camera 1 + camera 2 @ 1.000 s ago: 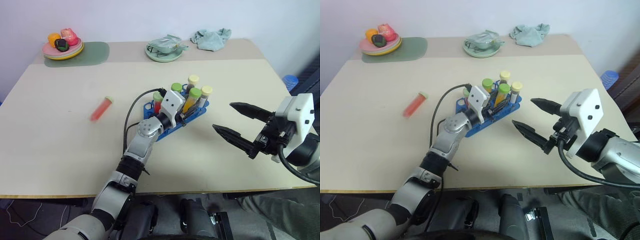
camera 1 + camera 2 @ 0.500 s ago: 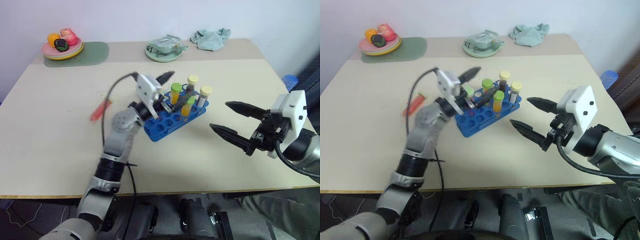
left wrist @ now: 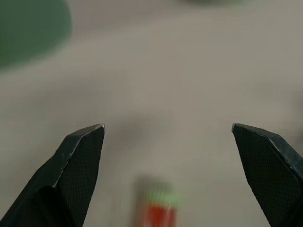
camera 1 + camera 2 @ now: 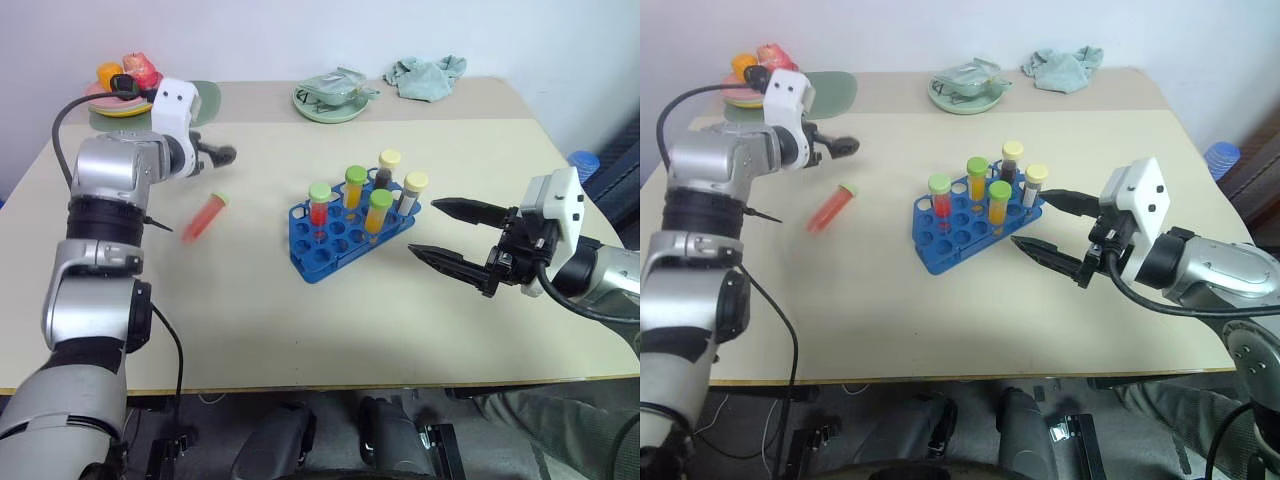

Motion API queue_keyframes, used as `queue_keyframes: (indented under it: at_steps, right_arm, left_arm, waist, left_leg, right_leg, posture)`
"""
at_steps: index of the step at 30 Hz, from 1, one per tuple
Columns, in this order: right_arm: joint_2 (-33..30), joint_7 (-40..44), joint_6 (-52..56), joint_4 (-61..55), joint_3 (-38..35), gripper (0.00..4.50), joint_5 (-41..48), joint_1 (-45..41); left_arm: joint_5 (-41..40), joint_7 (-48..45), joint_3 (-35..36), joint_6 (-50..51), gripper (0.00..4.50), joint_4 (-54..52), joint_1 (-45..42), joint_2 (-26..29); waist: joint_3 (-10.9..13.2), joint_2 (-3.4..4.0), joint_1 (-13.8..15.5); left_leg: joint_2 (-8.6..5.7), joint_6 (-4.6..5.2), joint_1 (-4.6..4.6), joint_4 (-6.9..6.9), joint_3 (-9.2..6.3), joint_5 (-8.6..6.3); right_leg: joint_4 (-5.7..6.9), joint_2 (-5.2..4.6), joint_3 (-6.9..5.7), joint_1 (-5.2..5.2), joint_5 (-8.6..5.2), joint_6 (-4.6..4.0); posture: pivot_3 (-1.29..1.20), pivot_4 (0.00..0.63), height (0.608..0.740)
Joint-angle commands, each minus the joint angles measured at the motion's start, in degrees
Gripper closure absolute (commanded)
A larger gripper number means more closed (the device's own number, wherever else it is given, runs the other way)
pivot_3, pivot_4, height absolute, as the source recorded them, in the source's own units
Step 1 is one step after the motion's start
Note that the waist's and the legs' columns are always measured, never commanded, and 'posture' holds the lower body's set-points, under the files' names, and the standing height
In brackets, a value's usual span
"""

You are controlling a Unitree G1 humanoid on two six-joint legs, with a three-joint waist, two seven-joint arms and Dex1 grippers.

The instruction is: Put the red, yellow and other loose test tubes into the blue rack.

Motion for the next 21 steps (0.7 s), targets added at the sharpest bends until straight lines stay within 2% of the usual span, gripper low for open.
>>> queue_keyframes:
  at_steps: [1, 2, 9, 21]
  right_arm:
    - [0.4, 0.3, -0.7, -1.0, -0.6, 0.77, -0.3, -0.8]
    - [0.5, 0.2, -0.7, -1.2, -0.6, 0.77, -0.4, -0.8]
    - [0.6, -2.2, 0.8, -4.5, -3.5, 0.77, 1.2, 1.4]
    - [1.0, -6.3, 2.1, -8.6, -7.7, 0.77, 3.9, 6.0]
  left_arm:
    - [6.5, -10.4, -7.8, -0.9, 0.1, 11.1, -6.2, 0.2]
    - [8.1, -13.3, -9.7, -2.3, 0.1, 14.0, -7.4, -0.2]
    - [15.3, -15.9, -12.9, -3.4, 0.1, 28.2, -13.1, -4.5]
    - [18.6, -7.9, -8.7, -6.7, 0.1, 32.5, -11.1, -5.9]
  waist:
    - [0.0, 0.01, -0.2]
    - [0.0, 0.01, -0.3]
    - [0.0, -0.02, -1.4]
    - [0.0, -0.03, -1.4]
  left_leg:
    - [0.0, 0.0, 0.0, -0.01, 0.0, 0.0]
    - [0.0, 0.0, 0.01, -0.04, 0.01, 0.0]
    - [0.01, 0.0, -0.05, -0.01, 0.0, 0.0]
    - [0.01, 0.0, -0.06, 0.02, 0.03, 0.0]
  right_leg:
    - [-0.01, 0.0, 0.0, -0.01, 0.0, 0.0]
    - [-0.02, 0.0, 0.0, -0.01, 0.0, 0.0]
    - [0.04, -0.03, 0.02, -0.08, 0.0, 0.0]
    - [0.14, -0.18, 0.1, -0.13, 0.0, 0.01]
  posture:
    - [0.0, 0.15, 0.74]
    - [0.0, 0.15, 0.74]
    - [0.0, 0.15, 0.74]
    - [0.0, 0.15, 0.74]
